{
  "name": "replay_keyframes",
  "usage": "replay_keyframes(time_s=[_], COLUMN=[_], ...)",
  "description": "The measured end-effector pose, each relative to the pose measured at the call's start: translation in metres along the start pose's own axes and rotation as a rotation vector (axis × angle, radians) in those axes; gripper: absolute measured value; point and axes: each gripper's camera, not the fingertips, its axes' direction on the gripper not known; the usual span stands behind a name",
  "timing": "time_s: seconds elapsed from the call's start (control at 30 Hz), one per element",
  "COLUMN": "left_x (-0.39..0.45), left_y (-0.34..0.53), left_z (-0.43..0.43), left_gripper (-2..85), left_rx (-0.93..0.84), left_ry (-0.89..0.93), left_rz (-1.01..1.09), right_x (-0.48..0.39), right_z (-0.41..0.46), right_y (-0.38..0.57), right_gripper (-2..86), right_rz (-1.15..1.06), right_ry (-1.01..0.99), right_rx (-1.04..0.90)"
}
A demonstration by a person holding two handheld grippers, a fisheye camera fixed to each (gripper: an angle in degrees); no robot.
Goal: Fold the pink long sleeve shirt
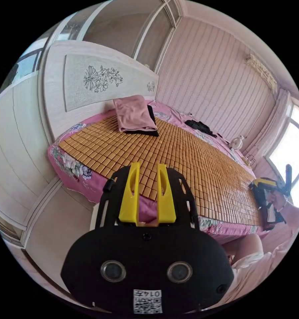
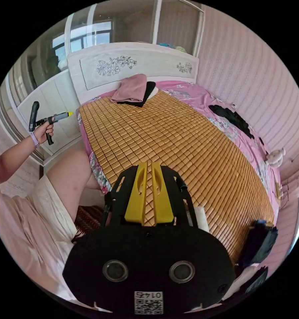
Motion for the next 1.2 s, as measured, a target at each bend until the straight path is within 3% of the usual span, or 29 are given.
replay_keyframes(time_s=[0.23,0.5,0.63,0.73,0.87,1.0,1.2], left_x=[-0.077,-0.145,-0.170,-0.172,-0.164,-0.128,-0.008], left_y=[-0.052,-0.151,-0.197,-0.218,-0.235,-0.247,-0.260], left_z=[0.052,0.165,0.218,0.255,0.286,0.246,0.091], left_gripper=[11.3,13.0,13.5,12.6,4.7,2.1,0.9], left_rx=[0.051,-0.022,-0.051,-0.131,-0.290,-0.149,0.333], left_ry=[-0.012,-0.050,-0.078,-0.142,-0.210,-0.167,-0.139], left_rz=[-0.061,-0.088,-0.106,-0.070,-0.040,0.077,0.366], right_x=[-0.033,-0.071,-0.091,-0.097,-0.095,-0.075,-0.020], right_z=[0.121,0.270,0.340,0.378,0.393,0.340,0.212], right_y=[-0.197,-0.378,-0.443,-0.466,-0.473,-0.476,-0.406], right_gripper=[7.3,12.5,15.3,11.7,4.4,2.4,1.6], right_rz=[-0.185,-0.166,-0.134,-0.098,-0.118,-0.174,-0.077], right_ry=[-0.101,-0.185,-0.113,-0.091,-0.112,-0.192,-0.451], right_rx=[-0.124,-0.124,-0.112,-0.145,-0.197,-0.120,0.075])
